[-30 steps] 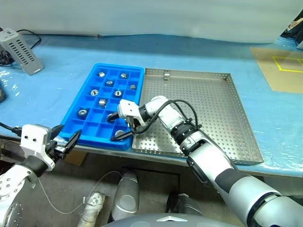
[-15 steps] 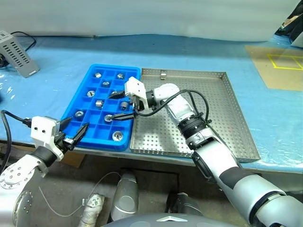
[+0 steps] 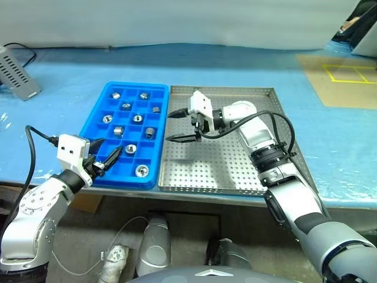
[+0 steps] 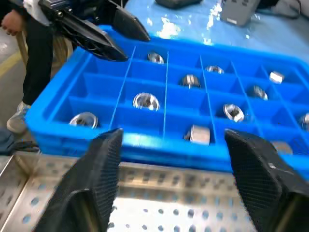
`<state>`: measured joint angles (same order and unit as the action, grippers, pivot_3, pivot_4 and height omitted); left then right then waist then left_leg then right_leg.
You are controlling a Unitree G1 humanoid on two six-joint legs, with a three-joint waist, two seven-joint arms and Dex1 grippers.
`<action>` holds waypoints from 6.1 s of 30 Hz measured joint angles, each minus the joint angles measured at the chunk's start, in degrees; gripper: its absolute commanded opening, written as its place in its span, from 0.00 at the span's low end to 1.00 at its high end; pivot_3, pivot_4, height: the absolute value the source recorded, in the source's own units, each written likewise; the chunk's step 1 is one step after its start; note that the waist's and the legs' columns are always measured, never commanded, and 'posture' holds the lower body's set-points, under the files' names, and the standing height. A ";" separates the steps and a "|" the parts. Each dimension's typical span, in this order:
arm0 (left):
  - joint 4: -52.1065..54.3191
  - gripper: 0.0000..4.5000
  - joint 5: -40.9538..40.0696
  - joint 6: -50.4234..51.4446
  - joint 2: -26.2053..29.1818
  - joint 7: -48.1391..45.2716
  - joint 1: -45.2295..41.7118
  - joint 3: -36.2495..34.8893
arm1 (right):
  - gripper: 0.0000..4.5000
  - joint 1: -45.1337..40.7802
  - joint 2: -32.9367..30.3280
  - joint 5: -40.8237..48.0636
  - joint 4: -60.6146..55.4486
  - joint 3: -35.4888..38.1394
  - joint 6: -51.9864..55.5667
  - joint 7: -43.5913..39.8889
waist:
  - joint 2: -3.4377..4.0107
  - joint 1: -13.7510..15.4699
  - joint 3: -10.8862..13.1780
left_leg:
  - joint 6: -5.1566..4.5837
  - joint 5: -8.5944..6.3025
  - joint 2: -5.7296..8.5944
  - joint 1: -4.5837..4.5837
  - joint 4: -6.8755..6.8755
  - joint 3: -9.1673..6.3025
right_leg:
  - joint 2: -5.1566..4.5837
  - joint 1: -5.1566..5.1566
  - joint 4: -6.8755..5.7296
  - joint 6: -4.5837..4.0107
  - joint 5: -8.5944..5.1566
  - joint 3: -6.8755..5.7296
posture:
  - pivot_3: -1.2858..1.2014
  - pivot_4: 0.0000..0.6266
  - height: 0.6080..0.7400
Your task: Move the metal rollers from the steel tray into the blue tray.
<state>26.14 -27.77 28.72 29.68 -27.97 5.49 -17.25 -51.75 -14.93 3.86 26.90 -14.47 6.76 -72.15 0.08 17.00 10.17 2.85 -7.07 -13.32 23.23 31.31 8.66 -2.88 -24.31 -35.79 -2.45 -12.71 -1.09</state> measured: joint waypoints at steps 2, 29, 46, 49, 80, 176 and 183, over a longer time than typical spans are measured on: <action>-1.21 0.74 0.25 -0.15 -0.10 -0.64 -0.81 1.49 | 0.45 0.53 -0.57 0.00 -1.17 -0.32 0.30 -0.15 | -0.01 -1.36 -0.01 | 0.00 0.00 -0.01 0.00 0.01 0.00 | 0.00 0.00 -0.01 -0.02 0.01 -0.03 | 0.62 0.24 1.00; -2.12 0.74 1.19 -1.29 -0.37 -1.72 1.37 4.17 | 0.06 11.42 -11.33 -4.55 -7.37 -14.34 4.14 -13.99 | -0.10 -6.47 -0.07 | -0.06 0.00 0.05 -0.03 0.09 -0.01 | -0.11 0.20 0.04 -0.12 0.04 -0.25 | 0.64 0.24 1.00; -0.48 0.74 1.10 -0.81 -0.69 -1.15 2.17 4.24 | 0.06 14.53 -16.56 -1.98 -20.42 -18.03 17.78 -16.32 | -0.10 -5.17 -0.07 | -0.11 -0.04 0.05 -0.03 0.05 0.00 | -0.11 0.22 0.14 -0.13 0.02 -0.26 | 0.64 0.24 1.00; -0.47 0.74 1.09 -0.49 -0.69 -1.20 2.18 4.31 | 0.06 14.86 -18.43 -0.84 -23.04 -19.10 19.19 -16.41 | -0.10 -5.13 -0.07 | -0.11 -0.04 0.05 -0.05 0.05 0.00 | -0.12 0.23 0.12 -0.12 0.02 -0.25 | 0.64 0.24 1.00; -2.17 0.74 1.11 1.51 -0.08 -3.00 -3.02 5.52 | 0.06 16.44 -23.81 6.25 -29.49 -26.64 23.94 -16.67 | -0.09 -5.25 -0.09 | -0.11 -0.03 0.11 -0.07 0.13 -0.01 | -0.18 0.25 0.06 -0.10 0.02 -0.24 | 0.63 0.24 1.00; -81.45 0.74 30.20 -10.39 -31.88 39.73 -62.81 16.45 | 0.06 30.28 -21.70 7.92 -34.89 -5.28 31.28 9.75 | -0.09 -11.54 -0.14 | -0.91 -0.48 0.58 -0.02 1.13 -0.07 | -0.59 1.00 0.40 0.40 0.32 -0.19 | 0.46 0.24 1.00; -89.79 0.74 29.86 -14.59 -32.34 39.63 -65.93 15.02 | 0.06 30.50 -21.81 8.32 -35.21 -5.23 31.53 10.72 | -0.09 -11.56 -0.13 | -0.92 -0.49 0.59 -0.03 1.10 -0.07 | -0.60 1.05 0.50 0.44 0.34 -0.19 | 0.46 0.24 1.00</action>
<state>-63.65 2.09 14.13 -2.66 11.66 -60.44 -2.23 -21.25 -36.75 12.19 -8.31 -19.70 38.29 -61.44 -0.01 5.44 10.03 1.92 -7.56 -12.73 23.20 32.41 8.59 -3.48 -23.26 -35.29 -2.01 -12.37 -1.28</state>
